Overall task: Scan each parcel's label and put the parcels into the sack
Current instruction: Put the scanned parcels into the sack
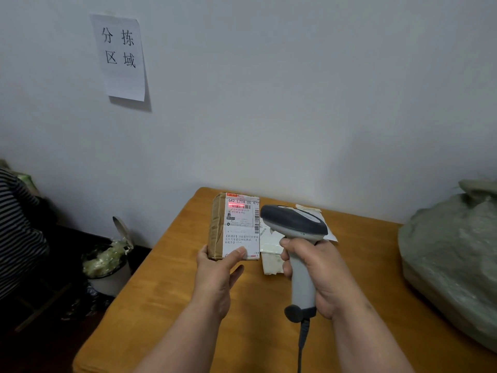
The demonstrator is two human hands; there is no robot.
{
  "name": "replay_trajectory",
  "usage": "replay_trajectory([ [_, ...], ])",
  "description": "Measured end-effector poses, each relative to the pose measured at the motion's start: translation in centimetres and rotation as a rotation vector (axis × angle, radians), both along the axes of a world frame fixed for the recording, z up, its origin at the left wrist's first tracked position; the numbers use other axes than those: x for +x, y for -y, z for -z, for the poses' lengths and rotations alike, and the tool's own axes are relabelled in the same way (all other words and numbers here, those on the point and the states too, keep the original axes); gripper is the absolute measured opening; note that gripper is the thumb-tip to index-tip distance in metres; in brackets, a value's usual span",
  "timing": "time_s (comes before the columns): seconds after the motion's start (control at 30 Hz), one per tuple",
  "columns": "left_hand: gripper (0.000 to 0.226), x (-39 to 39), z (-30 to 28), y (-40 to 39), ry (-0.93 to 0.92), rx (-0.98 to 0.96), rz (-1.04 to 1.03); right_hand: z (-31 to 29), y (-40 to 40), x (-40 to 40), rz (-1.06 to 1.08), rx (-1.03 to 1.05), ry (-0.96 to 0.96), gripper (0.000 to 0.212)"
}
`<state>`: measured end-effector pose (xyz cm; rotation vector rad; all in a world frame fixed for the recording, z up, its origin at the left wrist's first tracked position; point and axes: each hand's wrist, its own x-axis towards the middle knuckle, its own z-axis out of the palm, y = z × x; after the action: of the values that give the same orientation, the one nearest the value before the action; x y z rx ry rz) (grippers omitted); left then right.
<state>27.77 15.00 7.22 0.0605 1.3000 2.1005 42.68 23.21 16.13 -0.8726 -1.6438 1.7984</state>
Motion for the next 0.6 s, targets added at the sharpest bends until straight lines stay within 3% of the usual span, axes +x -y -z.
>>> replay_trajectory([
  [0.6,0.077,3.2,-0.8,-1.3,-0.029,0.005,0.089,0.4,-1.5,3.6,0.137,-0.024,-0.002,0.014],
])
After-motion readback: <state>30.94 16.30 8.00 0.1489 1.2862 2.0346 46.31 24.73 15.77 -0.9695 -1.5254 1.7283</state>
